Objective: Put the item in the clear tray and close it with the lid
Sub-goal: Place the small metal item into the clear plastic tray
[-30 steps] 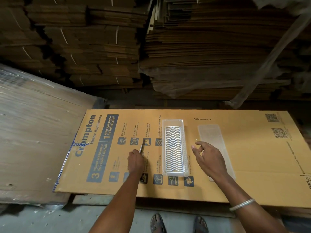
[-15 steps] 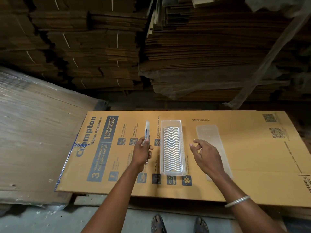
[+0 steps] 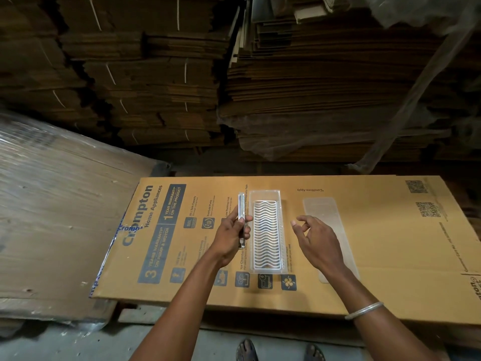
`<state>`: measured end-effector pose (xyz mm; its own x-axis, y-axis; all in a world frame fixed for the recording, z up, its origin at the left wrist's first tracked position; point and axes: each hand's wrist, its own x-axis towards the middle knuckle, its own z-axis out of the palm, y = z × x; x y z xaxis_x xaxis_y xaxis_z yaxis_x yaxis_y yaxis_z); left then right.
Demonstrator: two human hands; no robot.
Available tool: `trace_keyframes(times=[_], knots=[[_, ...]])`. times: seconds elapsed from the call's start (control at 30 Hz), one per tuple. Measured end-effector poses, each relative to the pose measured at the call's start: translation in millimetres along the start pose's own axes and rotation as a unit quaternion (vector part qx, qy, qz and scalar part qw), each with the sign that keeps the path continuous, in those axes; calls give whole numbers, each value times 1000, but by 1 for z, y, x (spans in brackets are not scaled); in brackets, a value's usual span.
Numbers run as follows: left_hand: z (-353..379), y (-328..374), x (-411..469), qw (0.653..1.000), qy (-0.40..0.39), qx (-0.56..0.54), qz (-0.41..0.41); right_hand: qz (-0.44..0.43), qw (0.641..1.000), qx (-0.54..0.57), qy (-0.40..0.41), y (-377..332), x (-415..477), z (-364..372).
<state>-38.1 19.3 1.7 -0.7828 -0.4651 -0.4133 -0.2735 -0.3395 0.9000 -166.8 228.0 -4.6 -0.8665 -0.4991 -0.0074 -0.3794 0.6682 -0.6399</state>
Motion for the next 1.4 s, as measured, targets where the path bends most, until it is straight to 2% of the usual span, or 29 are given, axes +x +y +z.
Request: trace_keyframes(times=[0.33,0.53,0.6,0.73,0.87,1.0,1.27,1.4], knots=[[6,-3,-1,997,-20,-73,-23,-8,1000,-8,5,4,-3,-2],[16,-15,3,997,29,-68,-37,-1,1000,-10,6,9,-4,-5],[22,-17,5,998,57,-32,-26,1,1000,-10,6,11,-6,-6],[36,-20,14,988,89,122,-14,9,1000,-11,5,16,-8,-7],[53,-21,33,950,148,277,-5,22,1000,-12,3,25,-10,-9],[68,-19,52,903,159,399,-14,39,999,-11,7,35,-13,-14],[85,-28,70,863,171,471,-64,70,997,-12,9,59,-15,-21],[85,-35,77,849,150,500,-81,74,997,-10,12,70,-17,-21]])
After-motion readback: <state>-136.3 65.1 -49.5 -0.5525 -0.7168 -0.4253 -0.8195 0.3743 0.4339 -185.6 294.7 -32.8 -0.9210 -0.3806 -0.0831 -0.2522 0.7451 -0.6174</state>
